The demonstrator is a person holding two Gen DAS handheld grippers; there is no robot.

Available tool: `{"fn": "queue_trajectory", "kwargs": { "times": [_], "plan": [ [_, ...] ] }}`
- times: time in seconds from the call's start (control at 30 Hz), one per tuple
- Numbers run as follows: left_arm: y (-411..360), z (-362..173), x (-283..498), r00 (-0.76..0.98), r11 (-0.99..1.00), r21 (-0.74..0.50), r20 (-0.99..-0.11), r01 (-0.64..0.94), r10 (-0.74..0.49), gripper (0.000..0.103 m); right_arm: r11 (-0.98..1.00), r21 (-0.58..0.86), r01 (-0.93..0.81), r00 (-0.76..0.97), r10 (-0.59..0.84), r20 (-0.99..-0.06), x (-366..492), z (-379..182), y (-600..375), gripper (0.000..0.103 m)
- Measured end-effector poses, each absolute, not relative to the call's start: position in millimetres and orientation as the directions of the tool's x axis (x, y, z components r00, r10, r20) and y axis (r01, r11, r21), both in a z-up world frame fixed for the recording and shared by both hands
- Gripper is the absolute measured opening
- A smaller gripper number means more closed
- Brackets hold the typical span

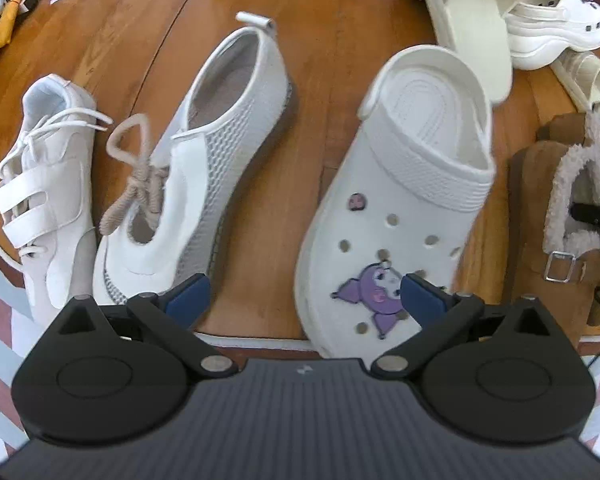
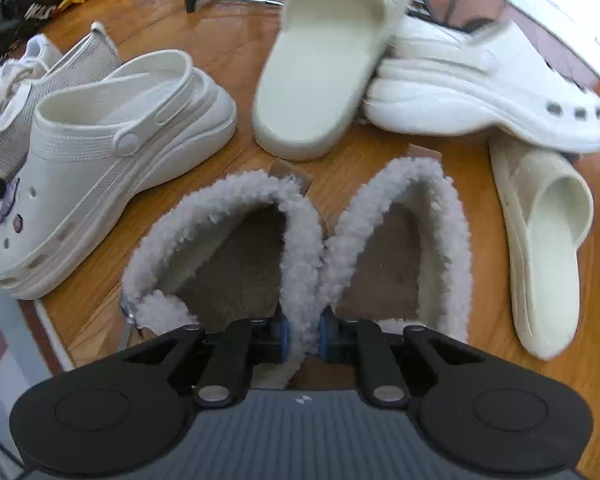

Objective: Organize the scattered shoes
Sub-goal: 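Reach the left tool to the cream NEON slide and grasp it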

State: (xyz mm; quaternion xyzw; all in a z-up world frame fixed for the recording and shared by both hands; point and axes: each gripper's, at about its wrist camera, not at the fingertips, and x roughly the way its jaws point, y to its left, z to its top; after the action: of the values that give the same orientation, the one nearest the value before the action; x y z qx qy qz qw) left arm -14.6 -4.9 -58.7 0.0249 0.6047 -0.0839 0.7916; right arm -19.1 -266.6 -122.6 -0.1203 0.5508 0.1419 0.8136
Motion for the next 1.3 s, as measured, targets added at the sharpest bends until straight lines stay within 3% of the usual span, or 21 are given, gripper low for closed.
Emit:
{"fn": "queue_trajectory", "kwargs": {
  "times": [0.13,0.2,0.23,0.33,0.37,0.5,0.7,0.83,1.07,1.13,1.2,1.3],
  "plan": [
    [-15,-57,-14,0.242,0.982,-0.059,-0.965,0.179,-0.102,0.103,0.936,-0.041,-0.350,0.348,0.089,-0.933,-31,-109,-287,0.013],
    [-19,-53,-14,0.247,0.980,-0.069,-0.962,0.188,-0.115,0.103,0.946,-0.034,-0.322,0.344,0.083,-0.935,-35,-103,-295,0.018],
    [-24,-50,-13,0.252,0.978,-0.070,-0.960,0.195,-0.119,0.103,0.955,-0.028,-0.294,0.356,0.083,-0.931,-36,-99,-298,0.025],
    [-41,-41,-5,0.278,0.974,-0.044,-0.955,0.220,-0.106,0.103,0.974,0.044,-0.222,0.458,0.144,-0.877,-45,-72,-309,0.059],
    [-46,-39,-3,0.286,0.973,-0.036,-0.953,0.228,-0.103,0.103,0.977,0.080,-0.200,0.505,0.172,-0.846,-47,-60,-311,0.065],
    [-78,-22,20,0.414,0.957,0.030,-0.905,0.289,-0.097,0.103,0.978,0.159,-0.133,0.606,0.207,-0.768,-48,-31,-315,0.065],
    [-137,-29,94,0.658,0.934,0.223,-0.753,0.278,-0.016,0.102,0.940,0.340,0.029,0.764,0.199,-0.613,-64,-18,-345,0.066],
    [-154,-58,142,0.614,0.942,0.231,-0.789,0.243,0.035,0.099,0.874,0.477,0.096,0.776,0.235,-0.586,-58,-36,-372,0.066],
    [-169,-86,174,0.615,0.948,0.267,-0.781,0.173,0.108,0.101,0.861,0.498,0.101,0.781,0.241,-0.576,-63,-33,-382,0.066],
    [-161,-81,177,0.595,0.973,0.147,-0.803,0.177,0.013,0.076,0.858,0.504,0.101,0.782,0.245,-0.573,-65,-33,-383,0.067],
    [-156,-76,177,0.563,0.979,0.044,-0.823,0.199,-0.078,0.016,0.857,0.505,0.102,0.780,0.245,-0.575,-69,-31,-384,0.067],
    [-168,-74,172,0.573,0.970,0.102,-0.818,0.223,-0.046,0.010,0.853,0.507,0.120,0.778,0.237,-0.582,-72,-36,-390,0.068]
  ]
}}
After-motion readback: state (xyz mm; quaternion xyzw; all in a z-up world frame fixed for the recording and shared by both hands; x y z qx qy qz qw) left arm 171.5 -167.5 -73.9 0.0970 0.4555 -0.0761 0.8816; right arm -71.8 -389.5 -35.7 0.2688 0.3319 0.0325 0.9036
